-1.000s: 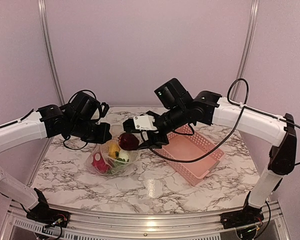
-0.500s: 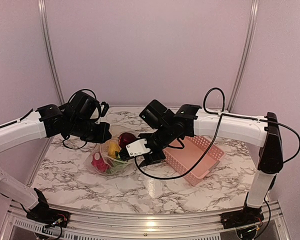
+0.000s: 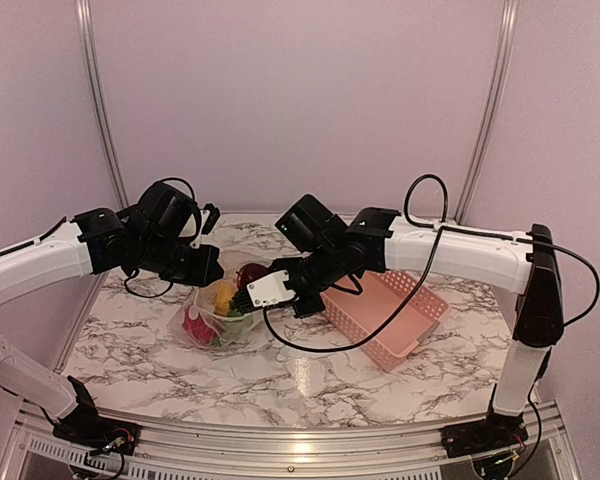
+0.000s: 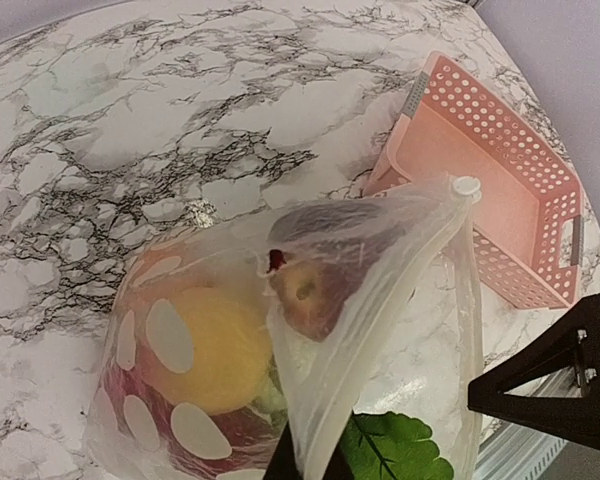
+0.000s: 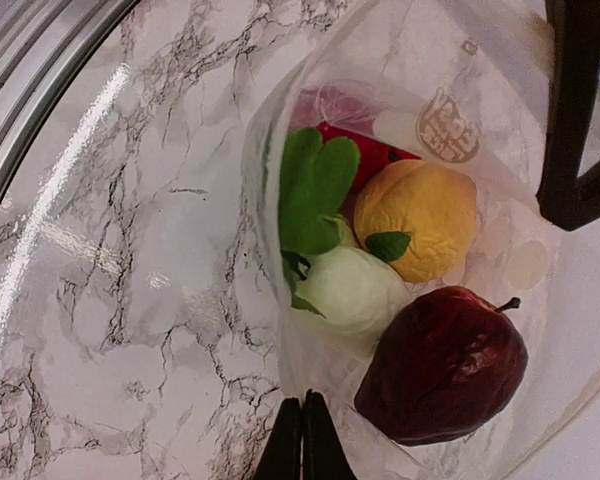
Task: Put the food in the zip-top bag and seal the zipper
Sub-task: Adjust the zipper food storage bag at the center of the board.
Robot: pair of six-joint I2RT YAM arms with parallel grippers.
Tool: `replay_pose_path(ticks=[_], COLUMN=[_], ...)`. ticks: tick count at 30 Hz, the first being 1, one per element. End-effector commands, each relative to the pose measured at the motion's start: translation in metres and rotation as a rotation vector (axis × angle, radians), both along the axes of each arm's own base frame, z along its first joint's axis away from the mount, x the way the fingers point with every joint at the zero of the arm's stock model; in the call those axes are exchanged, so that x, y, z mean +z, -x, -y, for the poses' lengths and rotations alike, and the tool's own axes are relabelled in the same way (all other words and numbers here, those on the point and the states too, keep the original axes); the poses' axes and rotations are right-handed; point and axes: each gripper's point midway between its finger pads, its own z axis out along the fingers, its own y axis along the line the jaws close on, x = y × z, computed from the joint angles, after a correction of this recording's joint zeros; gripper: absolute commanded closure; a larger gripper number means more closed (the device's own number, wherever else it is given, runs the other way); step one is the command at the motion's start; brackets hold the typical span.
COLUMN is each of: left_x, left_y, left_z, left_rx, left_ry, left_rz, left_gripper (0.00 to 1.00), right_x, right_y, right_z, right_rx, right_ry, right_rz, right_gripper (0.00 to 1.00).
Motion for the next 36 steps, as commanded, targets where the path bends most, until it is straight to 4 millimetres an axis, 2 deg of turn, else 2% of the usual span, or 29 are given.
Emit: replay_pose_path(ticks=[1,6,12,17,20,22,25,26,28,30,34,36], left_x=[0.015,0.031,0.04,0.071,0.084,0.081,0.063,0.056,0.045,0.038,0.029,0.03], left_y=[0.004,0.003,0.0,-0.005,-0.005,-0.005,-0.004,-0.005,-0.007,-0.009,-0.015,-0.016], left_z=[0.01,0.022,0.034,0.026,0.019,0.019,0.029,0.033,0.039,0.042,0.043,0.045], left_rx=[-0.081,-0.136,-0.185,-0.169,-0.185,-0.204,-0.247,-0.259,-0.271,-0.273,-0.264,-0.273], left_ry=[0.04,0.086,0.115,0.098,0.059,0.038,0.018,0.014,0.004,-0.006,-0.044,-0.051], left_rz=[0.024,0.072,0.102,0.199,0.244,0.248,0.198,0.178,0.154,0.154,0.15,0.157], left_gripper=[0.94,0.95,1.0,1.0,1.0,1.0,1.0,0.97,0.84,0.74,0.68,0.69], right_x=[0.064,0.087,0.088,0.11,0.108,0.107,0.111,0.109,0.101,0.092,0.094,0.095], right_y=[0.009,0.012,0.015,0.025,0.019,0.018,0.017,0.016,0.014,0.013,0.014,0.013], right_z=[-0.007,-0.004,-0.004,-0.003,-0.004,-0.008,-0.016,-0.019,-0.022,-0.023,-0.027,-0.027], right_rx=[0.016,0.006,0.001,0.031,0.014,0.012,0.007,0.007,0.003,0.001,0.0,-0.004], right_ry=[-0.11,-0.136,-0.134,-0.136,-0.13,-0.129,-0.152,-0.15,-0.131,-0.111,-0.125,-0.126], right_rz=[0.042,0.054,0.041,0.078,0.103,0.093,0.073,0.067,0.062,0.052,0.038,0.036], right_gripper=[1.0,1.0,1.0,1.0,1.0,1.0,1.0,1.0,1.0,1.0,1.0,1.0])
